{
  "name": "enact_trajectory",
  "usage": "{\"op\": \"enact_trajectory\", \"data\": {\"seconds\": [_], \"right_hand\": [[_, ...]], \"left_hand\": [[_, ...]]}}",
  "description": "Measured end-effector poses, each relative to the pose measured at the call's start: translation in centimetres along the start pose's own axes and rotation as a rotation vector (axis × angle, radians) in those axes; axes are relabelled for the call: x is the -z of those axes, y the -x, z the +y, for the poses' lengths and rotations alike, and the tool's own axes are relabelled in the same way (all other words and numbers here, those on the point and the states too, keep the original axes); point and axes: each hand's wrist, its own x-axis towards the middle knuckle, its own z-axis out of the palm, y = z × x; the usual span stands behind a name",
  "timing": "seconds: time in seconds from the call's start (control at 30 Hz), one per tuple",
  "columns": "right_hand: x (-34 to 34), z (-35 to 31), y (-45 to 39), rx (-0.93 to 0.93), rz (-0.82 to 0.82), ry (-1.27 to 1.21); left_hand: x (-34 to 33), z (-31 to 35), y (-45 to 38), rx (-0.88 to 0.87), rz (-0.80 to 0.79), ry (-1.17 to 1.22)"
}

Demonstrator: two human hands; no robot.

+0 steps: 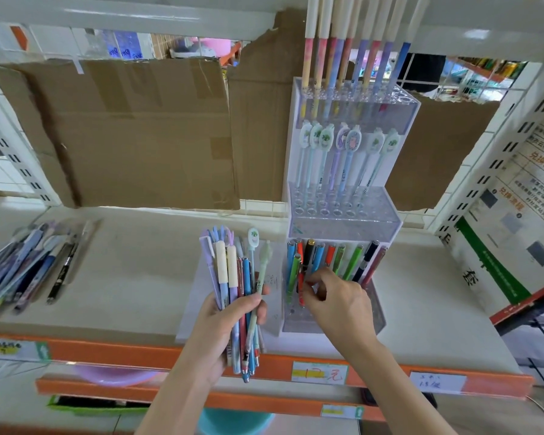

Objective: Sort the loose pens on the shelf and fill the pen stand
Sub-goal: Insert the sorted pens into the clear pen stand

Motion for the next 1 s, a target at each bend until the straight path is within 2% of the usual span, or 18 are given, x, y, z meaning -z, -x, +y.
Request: {"op": "enact_trajectory", "data": {"seconds": [0.2,0.53,0.63,0.83,1.0], "right_hand": [[-0.1,-0.4,-0.2,0.049,0.029,0.014],[-1.1,0.7,0.0,-0.01,0.115,-0.1],[-0.9,0.7,0.1,0.011,0.093,-0.042],[-1.0,1.0,0.5,0.118,0.221,0.033],[-1.0,1.1,0.4,0.156,0.22,0.079]], "left_hand": [[-0.1,-0.1,-0.2,0.006,-0.006,-0.015],[-0.2,0.0,-0.4,-0.007,-0.005,-0.017],[-0.3,0.1,-0.4,-0.001,-0.004,-0.017],[-0.3,0.1,-0.6,0.003,-0.005,-0.036],[-0.4,0.1,-0.7,0.005,-0.015,-0.04]]}}
